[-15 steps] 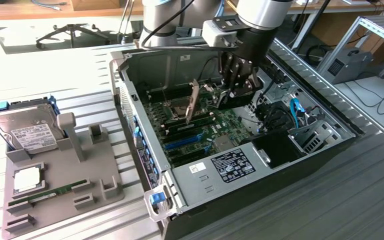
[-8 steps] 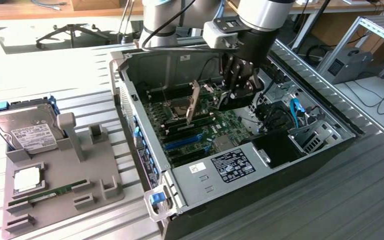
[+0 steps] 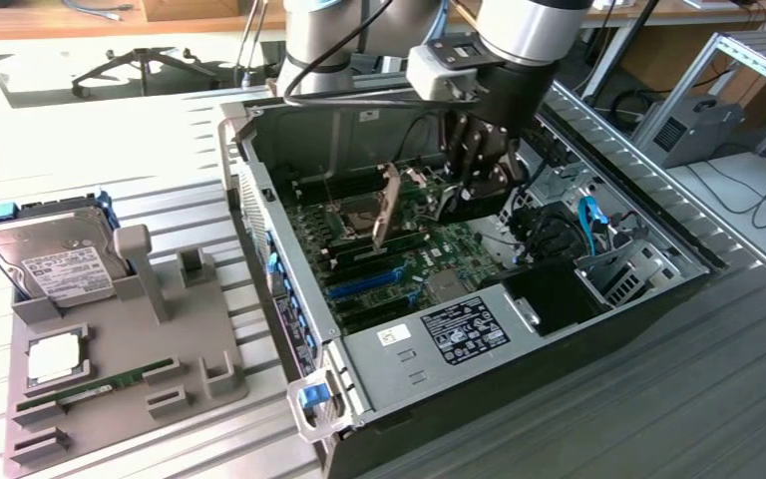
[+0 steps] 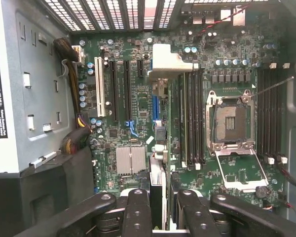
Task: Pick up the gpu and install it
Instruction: 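Insert the gpu into the slot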
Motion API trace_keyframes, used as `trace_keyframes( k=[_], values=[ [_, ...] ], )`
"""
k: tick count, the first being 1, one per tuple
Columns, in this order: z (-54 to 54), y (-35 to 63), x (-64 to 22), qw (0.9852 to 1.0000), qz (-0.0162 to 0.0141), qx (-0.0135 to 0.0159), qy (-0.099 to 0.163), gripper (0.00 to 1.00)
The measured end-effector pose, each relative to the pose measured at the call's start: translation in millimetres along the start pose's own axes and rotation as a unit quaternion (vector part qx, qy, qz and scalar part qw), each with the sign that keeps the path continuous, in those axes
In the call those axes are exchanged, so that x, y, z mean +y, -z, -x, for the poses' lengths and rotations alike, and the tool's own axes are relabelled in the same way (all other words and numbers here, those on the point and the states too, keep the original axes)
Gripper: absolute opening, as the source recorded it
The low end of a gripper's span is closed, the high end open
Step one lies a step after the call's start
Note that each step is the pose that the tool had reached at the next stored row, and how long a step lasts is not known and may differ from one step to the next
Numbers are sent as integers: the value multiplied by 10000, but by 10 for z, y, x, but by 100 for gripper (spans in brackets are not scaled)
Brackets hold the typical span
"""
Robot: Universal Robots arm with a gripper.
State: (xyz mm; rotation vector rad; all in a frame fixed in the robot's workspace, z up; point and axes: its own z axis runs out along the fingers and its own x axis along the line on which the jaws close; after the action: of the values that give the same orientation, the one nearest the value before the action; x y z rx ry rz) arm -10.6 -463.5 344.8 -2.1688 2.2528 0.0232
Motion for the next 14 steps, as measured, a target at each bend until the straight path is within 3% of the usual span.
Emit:
trace_keyframes(
  k=[14],
  values=[
    [-53,-7,29,10000,0,1,0,26]
  ],
)
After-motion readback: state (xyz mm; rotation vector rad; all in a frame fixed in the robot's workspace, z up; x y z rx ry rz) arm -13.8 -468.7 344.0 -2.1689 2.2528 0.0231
